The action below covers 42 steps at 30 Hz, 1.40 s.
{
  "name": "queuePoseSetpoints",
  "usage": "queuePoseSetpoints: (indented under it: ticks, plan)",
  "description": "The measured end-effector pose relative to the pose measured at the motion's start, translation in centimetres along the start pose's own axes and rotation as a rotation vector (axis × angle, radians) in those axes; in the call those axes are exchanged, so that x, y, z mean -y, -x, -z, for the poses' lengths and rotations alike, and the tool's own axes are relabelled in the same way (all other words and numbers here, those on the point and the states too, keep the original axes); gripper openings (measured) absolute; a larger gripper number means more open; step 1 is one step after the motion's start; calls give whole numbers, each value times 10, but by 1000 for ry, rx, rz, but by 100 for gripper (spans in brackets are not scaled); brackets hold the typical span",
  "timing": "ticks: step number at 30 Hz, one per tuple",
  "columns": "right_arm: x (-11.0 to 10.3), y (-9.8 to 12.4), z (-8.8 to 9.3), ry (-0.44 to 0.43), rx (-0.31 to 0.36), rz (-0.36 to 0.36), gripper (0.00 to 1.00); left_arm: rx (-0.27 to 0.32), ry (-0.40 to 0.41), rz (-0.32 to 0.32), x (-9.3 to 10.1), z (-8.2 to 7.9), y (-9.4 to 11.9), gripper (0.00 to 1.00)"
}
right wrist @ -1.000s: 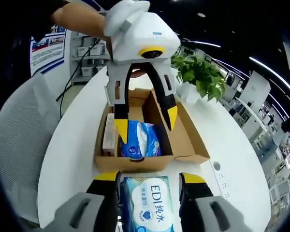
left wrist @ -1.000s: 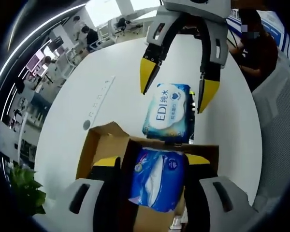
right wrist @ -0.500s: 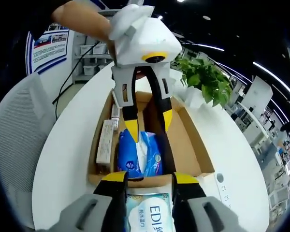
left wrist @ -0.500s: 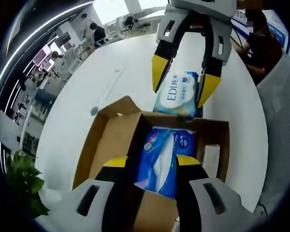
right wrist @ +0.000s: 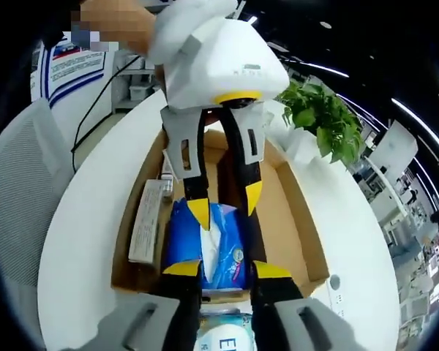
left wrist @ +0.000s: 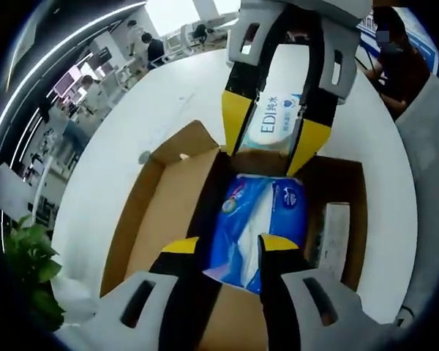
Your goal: Operate the shoe box by opening the lid, removing the specified soft item, and placing it in the target area until the item is outside and the box remains undamaged.
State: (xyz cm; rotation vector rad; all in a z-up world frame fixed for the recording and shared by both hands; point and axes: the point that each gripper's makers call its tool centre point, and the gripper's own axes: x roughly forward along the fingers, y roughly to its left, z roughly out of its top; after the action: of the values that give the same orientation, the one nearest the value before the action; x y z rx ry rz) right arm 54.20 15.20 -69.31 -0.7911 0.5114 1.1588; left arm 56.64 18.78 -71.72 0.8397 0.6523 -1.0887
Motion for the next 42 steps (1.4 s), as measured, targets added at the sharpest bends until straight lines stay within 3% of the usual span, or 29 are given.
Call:
queuePoseSetpoints:
  ticks: [6, 13, 21, 25, 33, 42]
  plan:
    - [-5, -17, 6, 21, -50, -6, 20, -6, 9, -2, -2, 9, -5, 20]
    - [-4, -31, 13, 72, -103, 6, 16, 9, 23, 4, -3, 15, -8, 19]
    - [-1, -44, 22, 214, -187, 45, 9, -2, 14, -2, -5, 27, -13, 13]
    - [0, -43, 24, 217, -193, 51, 1, 1, 27, -8, -5, 29, -12, 8]
    - [1, -38, 25, 170, -183, 63, 0, -2, 32, -4, -4, 26, -6, 4]
    - [4, -28, 10, 124, -130, 90, 0, -12, 22, -14, -6, 25, 6, 0]
